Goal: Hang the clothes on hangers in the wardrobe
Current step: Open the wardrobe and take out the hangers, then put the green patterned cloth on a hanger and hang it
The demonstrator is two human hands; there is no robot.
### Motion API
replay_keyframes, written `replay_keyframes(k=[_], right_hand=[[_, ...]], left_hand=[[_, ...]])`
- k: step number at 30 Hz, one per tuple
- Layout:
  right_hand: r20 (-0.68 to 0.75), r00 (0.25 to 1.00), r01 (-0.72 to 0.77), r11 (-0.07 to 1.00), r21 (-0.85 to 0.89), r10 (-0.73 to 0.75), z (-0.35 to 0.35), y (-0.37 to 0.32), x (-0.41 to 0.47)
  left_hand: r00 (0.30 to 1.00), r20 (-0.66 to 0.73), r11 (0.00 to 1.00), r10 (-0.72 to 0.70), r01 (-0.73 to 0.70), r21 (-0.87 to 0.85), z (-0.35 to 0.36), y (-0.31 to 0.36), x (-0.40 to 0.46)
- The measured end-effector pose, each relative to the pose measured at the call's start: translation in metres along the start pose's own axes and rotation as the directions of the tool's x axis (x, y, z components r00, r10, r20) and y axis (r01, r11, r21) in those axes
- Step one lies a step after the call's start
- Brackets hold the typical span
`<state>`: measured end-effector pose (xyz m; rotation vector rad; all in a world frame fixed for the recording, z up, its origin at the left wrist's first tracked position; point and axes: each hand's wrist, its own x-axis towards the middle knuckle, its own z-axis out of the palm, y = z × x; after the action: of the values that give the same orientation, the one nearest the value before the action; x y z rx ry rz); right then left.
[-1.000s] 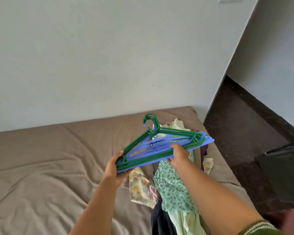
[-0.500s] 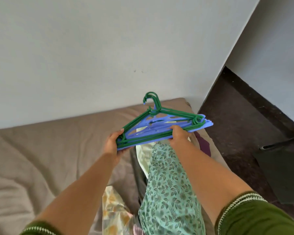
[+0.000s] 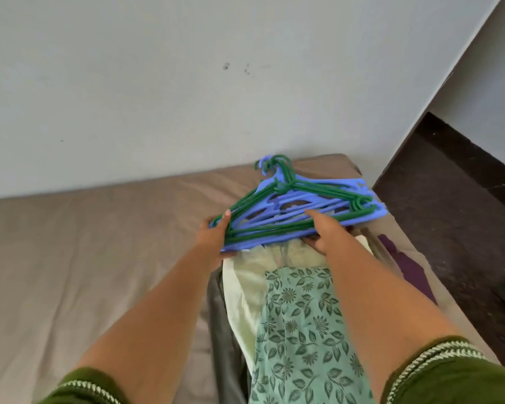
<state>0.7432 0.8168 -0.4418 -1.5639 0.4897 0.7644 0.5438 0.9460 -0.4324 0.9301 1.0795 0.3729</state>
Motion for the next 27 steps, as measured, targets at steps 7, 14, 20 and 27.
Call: replay_keyframes(k=[7,14,20,27], right_hand=[[-0.064,0.998,0.004,0.969,-0.247,-0.02,0.008,-0.007,0.01],[-0.165,0.986,0.0,0.996,-0.093,-0.016,0.01,-0.011,-0.028],[-0.133,0.949,0.192,0.861,-0.472,-0.285,-0.009,0.006,-0.101],[0.207,0.815,0.532,0.558,-0.637,-0.54,-0.065,0.034,-0.199]], left_hand=[[0.986,-0.163,0.989,0.047,-0.023,0.143,0.015,0.016,0.013],[0.944,-0.312,0.945,0.102,0.006,0.326,0.018,0.011,-0.008],[0.914,-0.285,0.816,0.29,-0.08,0.573,0.021,0.003,-0.083],[0.963,0.006,0.609,0.271,-0.176,0.773,0.024,-0.014,-0.207]])
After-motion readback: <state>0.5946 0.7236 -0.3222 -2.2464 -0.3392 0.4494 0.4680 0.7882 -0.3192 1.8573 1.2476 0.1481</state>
